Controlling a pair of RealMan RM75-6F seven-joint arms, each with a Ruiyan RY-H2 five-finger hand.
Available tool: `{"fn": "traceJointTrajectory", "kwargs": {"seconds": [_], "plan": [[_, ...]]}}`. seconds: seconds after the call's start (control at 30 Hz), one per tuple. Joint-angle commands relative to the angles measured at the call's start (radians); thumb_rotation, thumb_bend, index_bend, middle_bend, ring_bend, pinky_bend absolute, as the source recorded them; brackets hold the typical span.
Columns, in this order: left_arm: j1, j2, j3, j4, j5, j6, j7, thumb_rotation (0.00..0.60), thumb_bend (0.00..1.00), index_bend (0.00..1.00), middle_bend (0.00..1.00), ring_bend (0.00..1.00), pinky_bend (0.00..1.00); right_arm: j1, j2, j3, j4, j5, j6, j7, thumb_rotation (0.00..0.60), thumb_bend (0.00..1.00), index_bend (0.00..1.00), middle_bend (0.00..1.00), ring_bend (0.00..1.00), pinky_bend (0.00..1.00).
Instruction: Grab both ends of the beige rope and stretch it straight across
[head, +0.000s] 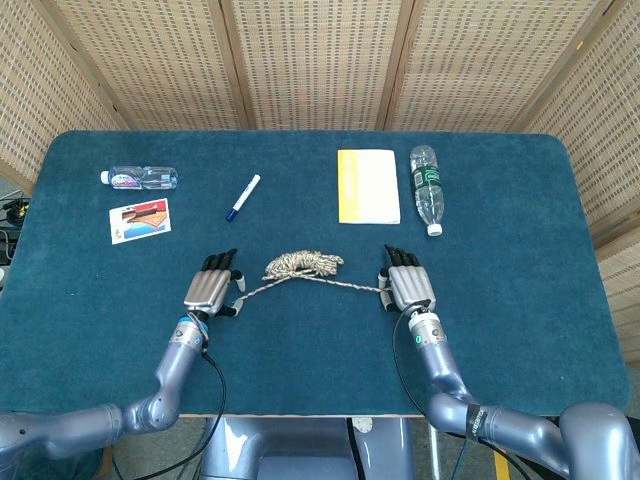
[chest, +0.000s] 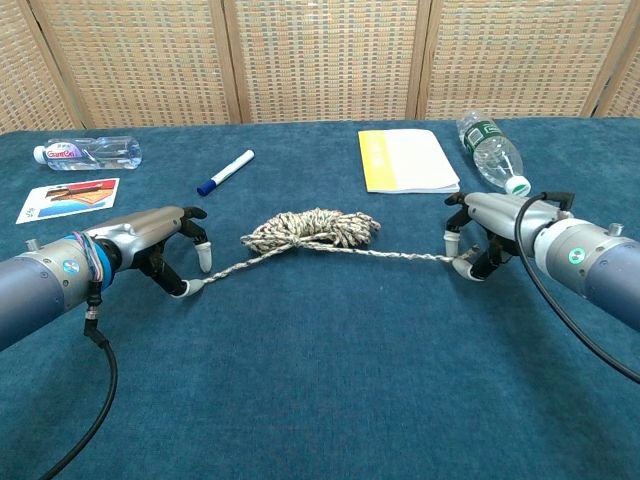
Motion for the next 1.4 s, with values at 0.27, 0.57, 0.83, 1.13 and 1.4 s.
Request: {"fn": "traceJointTrajectory", "kwargs": {"seconds": [0.27, 0.57, 0.83, 1.13, 1.4], "plan": [[-0.001, 0.001, 0.009, -0.007, -0.009, 0.009, 0.013, 0.600, 0.37, 0.53, 0.00, 0.00, 0.00, -0.001, 0.004, 0.000, 0.000, -0.002, 0.000, 0.002, 0.600, 0.47, 0.64, 0.00, 0.00, 0.09], [-0.008, -0.003, 0.007, -0.005, -0.031, 0.011, 0.030, 0.600, 0.37, 0.53, 0.00, 0.00, 0.00, -0.002, 0.005, -0.001, 0.001, -0.004, -0.001, 0.004, 0.600, 0.47, 0.64, 0.00, 0.00, 0.09], [-0.015, -0.009, 0.005, 0.010, -0.055, -0.003, 0.032, 0.600, 0.37, 0.53, 0.00, 0.00, 0.00, -0.002, 0.006, -0.001, 0.002, -0.004, -0.002, 0.006, 0.600, 0.47, 0.64, 0.00, 0.00, 0.09], [-0.019, -0.011, 0.012, 0.016, -0.058, -0.007, 0.036, 0.600, 0.37, 0.54, 0.00, 0.00, 0.00, -0.003, 0.006, -0.001, -0.002, -0.002, 0.000, 0.004, 0.600, 0.47, 0.64, 0.00, 0.00, 0.09], [-0.023, -0.010, 0.011, 0.021, -0.071, -0.004, 0.045, 0.600, 0.39, 0.59, 0.00, 0.00, 0.00, -0.003, 0.010, 0.001, -0.007, -0.003, 0.004, 0.005, 0.600, 0.47, 0.64, 0.00, 0.00, 0.09]]}}
